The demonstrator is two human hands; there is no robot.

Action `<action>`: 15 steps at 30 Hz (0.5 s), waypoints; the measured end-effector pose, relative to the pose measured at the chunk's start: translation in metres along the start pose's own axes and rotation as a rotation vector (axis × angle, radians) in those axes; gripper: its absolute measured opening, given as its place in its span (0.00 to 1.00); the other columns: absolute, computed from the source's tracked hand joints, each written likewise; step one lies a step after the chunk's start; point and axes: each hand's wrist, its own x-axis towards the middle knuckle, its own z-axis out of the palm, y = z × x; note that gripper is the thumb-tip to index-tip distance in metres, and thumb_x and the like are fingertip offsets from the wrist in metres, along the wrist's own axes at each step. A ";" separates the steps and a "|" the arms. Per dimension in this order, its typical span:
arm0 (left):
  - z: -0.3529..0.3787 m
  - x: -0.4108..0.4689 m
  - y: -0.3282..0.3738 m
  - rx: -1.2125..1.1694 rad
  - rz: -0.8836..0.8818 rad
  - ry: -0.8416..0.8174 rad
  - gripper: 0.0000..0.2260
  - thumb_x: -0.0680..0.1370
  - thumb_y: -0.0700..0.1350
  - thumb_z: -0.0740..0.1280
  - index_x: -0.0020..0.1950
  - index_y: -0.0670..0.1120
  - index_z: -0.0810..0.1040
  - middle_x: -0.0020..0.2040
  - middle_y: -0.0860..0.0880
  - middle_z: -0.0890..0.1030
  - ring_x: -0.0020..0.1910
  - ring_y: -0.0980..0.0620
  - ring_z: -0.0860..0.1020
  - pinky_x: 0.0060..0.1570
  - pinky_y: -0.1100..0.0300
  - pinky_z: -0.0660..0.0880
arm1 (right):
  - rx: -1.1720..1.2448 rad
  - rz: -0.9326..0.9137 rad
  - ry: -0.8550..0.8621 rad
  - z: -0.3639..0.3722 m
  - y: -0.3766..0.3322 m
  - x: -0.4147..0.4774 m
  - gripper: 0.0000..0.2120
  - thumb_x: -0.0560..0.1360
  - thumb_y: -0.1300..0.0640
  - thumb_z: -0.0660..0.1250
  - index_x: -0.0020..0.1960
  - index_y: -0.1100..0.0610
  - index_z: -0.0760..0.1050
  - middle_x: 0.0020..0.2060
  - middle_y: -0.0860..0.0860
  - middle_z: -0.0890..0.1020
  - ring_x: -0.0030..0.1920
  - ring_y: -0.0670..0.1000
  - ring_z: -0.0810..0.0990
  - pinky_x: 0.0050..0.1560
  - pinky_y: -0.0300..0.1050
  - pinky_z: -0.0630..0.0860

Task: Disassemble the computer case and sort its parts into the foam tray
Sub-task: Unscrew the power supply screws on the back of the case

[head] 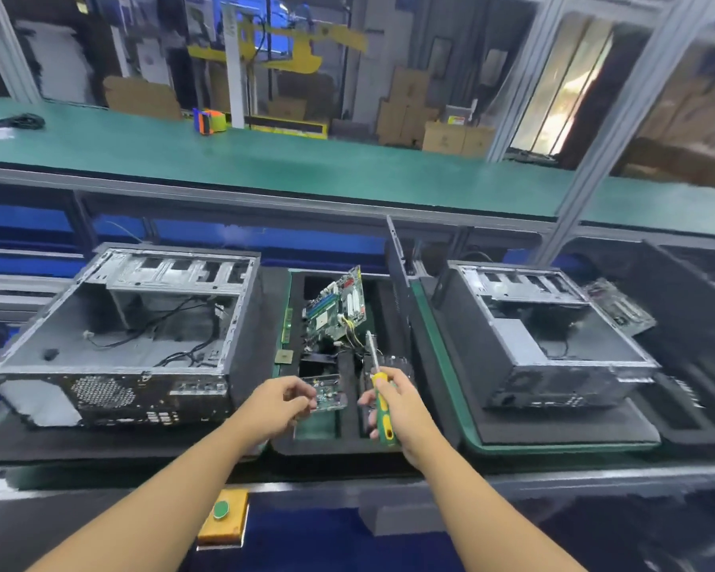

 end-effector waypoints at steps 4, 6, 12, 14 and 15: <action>0.011 0.009 0.000 -0.115 -0.034 0.079 0.06 0.82 0.43 0.65 0.50 0.42 0.79 0.37 0.45 0.85 0.25 0.49 0.79 0.24 0.60 0.72 | 0.147 0.053 0.104 -0.013 -0.006 -0.001 0.08 0.84 0.56 0.57 0.62 0.55 0.71 0.36 0.53 0.82 0.27 0.50 0.73 0.25 0.42 0.70; 0.015 0.012 0.003 -0.065 -0.051 0.137 0.13 0.83 0.49 0.62 0.47 0.43 0.81 0.30 0.46 0.82 0.19 0.51 0.71 0.22 0.63 0.66 | 0.255 0.061 0.138 -0.017 -0.009 -0.001 0.09 0.83 0.59 0.56 0.60 0.59 0.71 0.35 0.54 0.82 0.27 0.50 0.73 0.24 0.42 0.71; 0.031 0.012 0.017 -0.170 -0.130 0.156 0.18 0.84 0.51 0.59 0.47 0.43 0.83 0.27 0.52 0.75 0.20 0.57 0.65 0.22 0.65 0.58 | 0.417 0.056 0.148 -0.019 -0.016 -0.003 0.09 0.82 0.64 0.55 0.58 0.62 0.72 0.40 0.58 0.85 0.29 0.50 0.74 0.26 0.43 0.73; 0.040 0.010 0.023 -0.242 -0.101 0.117 0.09 0.83 0.43 0.61 0.53 0.44 0.81 0.33 0.52 0.81 0.25 0.58 0.70 0.25 0.65 0.61 | 0.415 0.059 0.110 -0.018 -0.015 -0.005 0.10 0.81 0.65 0.56 0.61 0.63 0.71 0.42 0.59 0.85 0.31 0.50 0.75 0.28 0.44 0.74; 0.045 0.009 0.026 -0.271 -0.082 0.106 0.08 0.82 0.39 0.61 0.56 0.43 0.80 0.38 0.51 0.84 0.29 0.57 0.74 0.26 0.64 0.65 | 0.412 0.058 0.088 -0.017 -0.015 -0.005 0.10 0.82 0.65 0.56 0.61 0.63 0.70 0.42 0.60 0.85 0.32 0.50 0.75 0.30 0.45 0.75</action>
